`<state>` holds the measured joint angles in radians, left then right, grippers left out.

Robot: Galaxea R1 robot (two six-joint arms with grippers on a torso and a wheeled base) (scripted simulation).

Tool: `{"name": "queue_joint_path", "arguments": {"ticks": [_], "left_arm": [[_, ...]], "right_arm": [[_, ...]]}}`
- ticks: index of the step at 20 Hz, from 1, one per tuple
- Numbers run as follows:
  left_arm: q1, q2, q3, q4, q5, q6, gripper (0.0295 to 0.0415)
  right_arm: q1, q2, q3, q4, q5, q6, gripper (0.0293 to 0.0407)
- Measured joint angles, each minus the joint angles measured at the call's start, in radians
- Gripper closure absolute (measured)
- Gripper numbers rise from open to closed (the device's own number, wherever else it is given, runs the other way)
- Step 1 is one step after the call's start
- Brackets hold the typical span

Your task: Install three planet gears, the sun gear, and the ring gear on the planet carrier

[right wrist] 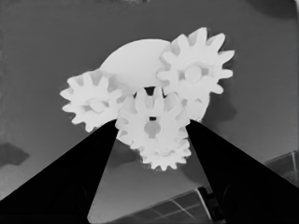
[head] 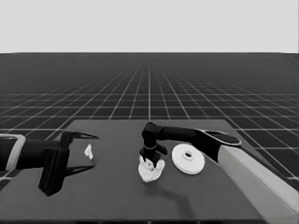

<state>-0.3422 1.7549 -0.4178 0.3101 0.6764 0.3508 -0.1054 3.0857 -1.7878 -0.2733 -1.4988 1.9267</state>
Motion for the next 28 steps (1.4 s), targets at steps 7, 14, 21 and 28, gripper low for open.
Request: {"name": "queue_joint_path", "arguments": {"ticks": [7, 14, 21, 28], "left_arm": [[0.0, 0.0, 0.0, 0.0, 0.0, 0.0, 0.0326], [0.0, 0.0, 0.0, 0.0, 0.0, 0.0, 0.0326], [0.0, 0.0, 0.0, 0.0, 0.0, 0.0, 0.0326], [0.0, 0.0, 0.0, 0.0, 0.0, 0.0, 0.0326]], "right_arm": [[0.0, 0.0, 0.0, 0.0, 0.0, 0.073, 0.0392], [0.0, 0.0, 0.0, 0.0, 0.0, 0.147, 0.0392], [0.0, 0.0, 0.0, 0.0, 0.0, 0.22, 0.0392], [0.0, 0.0, 0.0, 0.0, 0.0, 0.293, 0.0392]]}}
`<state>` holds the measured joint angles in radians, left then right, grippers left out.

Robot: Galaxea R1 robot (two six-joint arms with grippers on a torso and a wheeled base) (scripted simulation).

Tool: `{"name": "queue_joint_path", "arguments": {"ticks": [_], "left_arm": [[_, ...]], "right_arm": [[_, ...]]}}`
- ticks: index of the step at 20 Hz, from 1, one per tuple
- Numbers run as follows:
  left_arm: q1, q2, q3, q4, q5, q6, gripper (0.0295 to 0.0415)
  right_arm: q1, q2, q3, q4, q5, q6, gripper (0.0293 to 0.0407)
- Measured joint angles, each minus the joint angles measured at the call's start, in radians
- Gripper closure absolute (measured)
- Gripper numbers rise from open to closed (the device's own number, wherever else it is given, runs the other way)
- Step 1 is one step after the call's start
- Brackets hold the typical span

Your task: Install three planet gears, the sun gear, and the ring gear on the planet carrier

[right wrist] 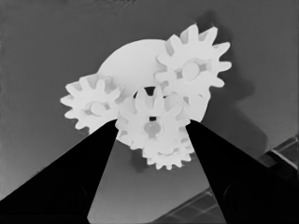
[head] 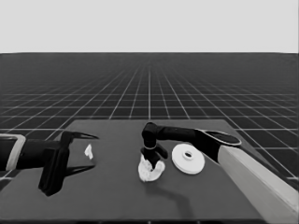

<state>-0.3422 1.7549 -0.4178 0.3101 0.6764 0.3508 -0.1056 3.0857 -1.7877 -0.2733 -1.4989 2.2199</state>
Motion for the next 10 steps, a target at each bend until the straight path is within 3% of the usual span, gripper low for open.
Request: {"name": "queue_joint_path", "arguments": {"ticks": [10], "left_arm": [[0.0, 0.0, 0.0, 0.0, 0.0, 0.0, 0.0326]], "right_arm": [[0.0, 0.0, 0.0, 0.0, 0.0, 0.105, 0.0392]]}}
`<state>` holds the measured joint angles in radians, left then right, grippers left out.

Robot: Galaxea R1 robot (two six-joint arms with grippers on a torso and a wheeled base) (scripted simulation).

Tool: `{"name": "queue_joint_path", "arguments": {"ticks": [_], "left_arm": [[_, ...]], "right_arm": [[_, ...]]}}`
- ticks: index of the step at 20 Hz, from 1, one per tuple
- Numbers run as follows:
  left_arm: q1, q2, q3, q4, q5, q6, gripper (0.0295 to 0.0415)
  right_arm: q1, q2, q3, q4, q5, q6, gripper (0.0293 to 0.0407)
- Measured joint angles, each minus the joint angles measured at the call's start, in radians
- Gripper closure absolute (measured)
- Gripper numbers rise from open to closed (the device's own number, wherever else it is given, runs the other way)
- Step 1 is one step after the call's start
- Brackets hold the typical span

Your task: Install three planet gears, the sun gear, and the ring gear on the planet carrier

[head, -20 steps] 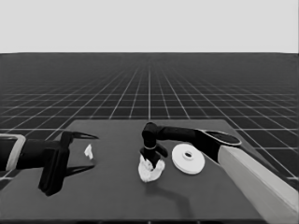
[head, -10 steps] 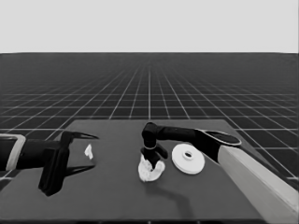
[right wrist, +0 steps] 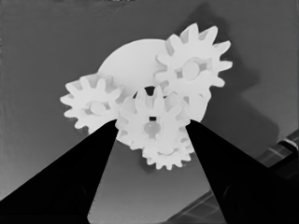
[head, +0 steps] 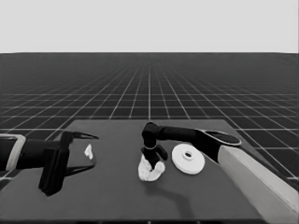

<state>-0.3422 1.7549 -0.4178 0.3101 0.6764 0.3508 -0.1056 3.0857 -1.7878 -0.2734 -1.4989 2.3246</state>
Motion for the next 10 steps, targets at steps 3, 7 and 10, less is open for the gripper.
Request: {"name": "queue_joint_path", "arguments": {"ticks": [3, 7, 10], "left_arm": [[0.0, 0.0, 0.0, 0.0, 0.0, 0.0, 0.0326], [0.0, 0.0, 0.0, 0.0, 0.0, 0.0, 0.0326], [0.0, 0.0, 0.0, 0.0, 0.0, 0.0, 0.0326]], "right_arm": [[0.0, 0.0, 0.0, 0.0, 0.0, 0.027, 0.0362], [0.0, 0.0, 0.0, 0.0, 0.0, 0.035, 0.0316], [0.0, 0.0, 0.0, 0.0, 0.0, 0.036, 0.0315]]}}
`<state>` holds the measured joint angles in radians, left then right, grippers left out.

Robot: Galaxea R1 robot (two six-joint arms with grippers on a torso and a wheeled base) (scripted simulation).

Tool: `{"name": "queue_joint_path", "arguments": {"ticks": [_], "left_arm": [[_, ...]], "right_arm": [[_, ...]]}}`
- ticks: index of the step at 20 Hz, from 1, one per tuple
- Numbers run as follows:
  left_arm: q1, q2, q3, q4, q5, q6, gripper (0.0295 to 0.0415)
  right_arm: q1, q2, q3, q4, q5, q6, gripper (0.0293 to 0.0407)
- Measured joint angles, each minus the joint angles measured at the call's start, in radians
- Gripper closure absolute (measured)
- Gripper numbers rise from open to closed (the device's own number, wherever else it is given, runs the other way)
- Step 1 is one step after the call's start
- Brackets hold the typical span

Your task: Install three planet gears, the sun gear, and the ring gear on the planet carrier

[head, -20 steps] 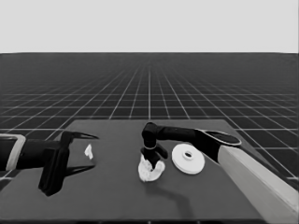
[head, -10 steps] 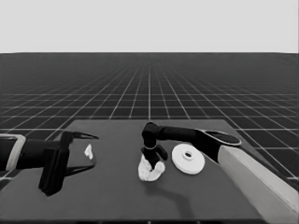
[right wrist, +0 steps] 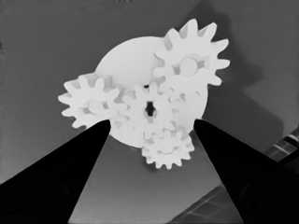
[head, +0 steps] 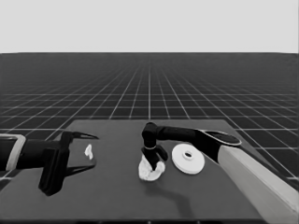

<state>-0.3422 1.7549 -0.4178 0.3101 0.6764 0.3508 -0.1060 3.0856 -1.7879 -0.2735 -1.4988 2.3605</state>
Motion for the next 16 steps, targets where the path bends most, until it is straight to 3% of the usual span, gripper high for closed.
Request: {"name": "queue_joint_path", "arguments": {"ticks": [2, 3, 4, 6, 12, 13, 14, 16], "left_arm": [[0.0, 0.0, 0.0, 0.0, 0.0, 0.0, 0.0326], [0.0, 0.0, 0.0, 0.0, 0.0, 0.0, 0.0326], [0.0, 0.0, 0.0, 0.0, 0.0, 0.0, 0.0326], [0.0, 0.0, 0.0, 0.0, 0.0, 0.0, 0.0326], [0.0, 0.0, 0.0, 0.0, 0.0, 0.0, 0.0326], [0.0, 0.0, 0.0, 0.0, 0.0, 0.0, 0.0326], [0.0, 0.0, 0.0, 0.0, 0.0, 0.0, 0.0326], [0.0, 0.0, 0.0, 0.0, 0.0, 0.0, 0.0326]], "right_arm": [[0.0, 0.0, 0.0, 0.0, 0.0, 0.0, 0.0315], [0.048, -0.009, 0.039, 0.043, -0.027, -0.393, 0.0307], [0.086, -0.012, 0.057, 0.07, -0.037, -0.64, 0.0309], [0.121, -0.015, 0.069, 0.098, -0.04, -0.876, 0.0314], [0.136, -0.017, 0.073, 0.115, -0.039, -0.998, 0.0315], [0.012, -0.293, 0.53, -0.104, 0.108, -1.411, 0.0295], [-0.107, -0.716, 0.887, -0.236, 0.194, -1.672, 0.0305], [-0.206, -1.129, 1.222, -0.359, 0.275, -1.916, 0.0314]]}}
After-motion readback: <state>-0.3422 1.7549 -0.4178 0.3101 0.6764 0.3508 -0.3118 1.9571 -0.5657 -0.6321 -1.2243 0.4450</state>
